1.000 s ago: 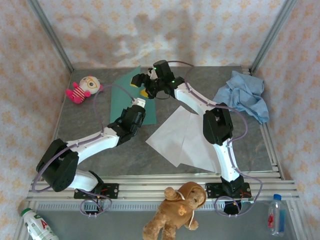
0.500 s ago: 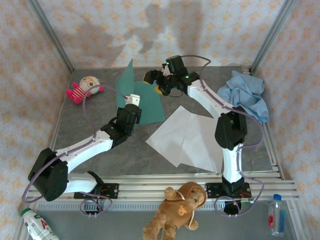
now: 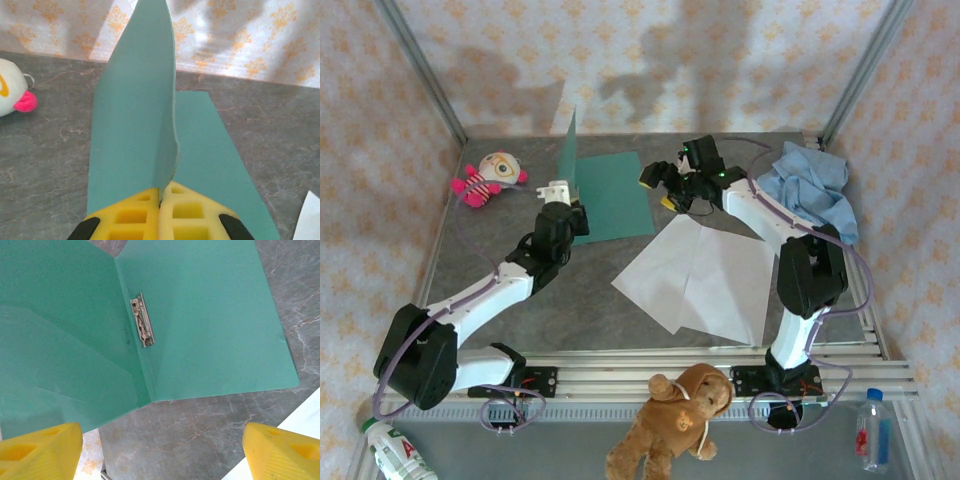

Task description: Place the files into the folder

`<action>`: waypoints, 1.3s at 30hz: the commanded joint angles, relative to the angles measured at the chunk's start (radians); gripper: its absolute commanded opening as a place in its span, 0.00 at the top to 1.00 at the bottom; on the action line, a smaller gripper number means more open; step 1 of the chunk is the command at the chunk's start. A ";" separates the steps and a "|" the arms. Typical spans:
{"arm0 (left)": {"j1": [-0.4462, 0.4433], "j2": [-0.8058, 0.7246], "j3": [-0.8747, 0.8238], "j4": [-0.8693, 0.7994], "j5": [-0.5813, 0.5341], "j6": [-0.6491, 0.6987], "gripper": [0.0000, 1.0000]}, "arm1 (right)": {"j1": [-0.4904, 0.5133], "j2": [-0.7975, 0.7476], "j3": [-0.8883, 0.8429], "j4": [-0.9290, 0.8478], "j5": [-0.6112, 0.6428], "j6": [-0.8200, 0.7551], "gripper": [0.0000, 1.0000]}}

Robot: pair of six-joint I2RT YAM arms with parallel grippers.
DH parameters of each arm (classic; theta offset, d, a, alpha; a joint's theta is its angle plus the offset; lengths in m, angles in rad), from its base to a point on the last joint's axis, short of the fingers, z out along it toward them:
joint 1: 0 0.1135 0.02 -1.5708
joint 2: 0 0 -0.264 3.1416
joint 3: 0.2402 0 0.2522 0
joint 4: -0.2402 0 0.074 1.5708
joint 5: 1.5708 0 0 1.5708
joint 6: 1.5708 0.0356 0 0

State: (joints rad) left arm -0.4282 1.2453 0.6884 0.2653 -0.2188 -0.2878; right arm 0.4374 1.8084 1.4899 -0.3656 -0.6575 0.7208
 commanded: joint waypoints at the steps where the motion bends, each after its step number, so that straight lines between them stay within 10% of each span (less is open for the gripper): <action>1: 0.014 -0.002 -0.024 0.086 0.089 -0.085 1.00 | -0.010 -0.048 -0.025 0.031 0.011 -0.007 0.16; 31: -0.018 0.035 0.048 0.167 0.261 -0.126 1.00 | -0.049 -0.095 -0.070 -0.031 0.056 -0.044 0.16; 39: -0.016 -0.100 -0.014 0.040 0.157 -0.133 1.00 | -0.050 -0.085 -0.073 -0.040 0.070 -0.050 0.16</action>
State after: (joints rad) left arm -0.4389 1.2133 0.6975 0.3485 -0.0071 -0.4042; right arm 0.3916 1.7473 1.4315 -0.3901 -0.6155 0.6930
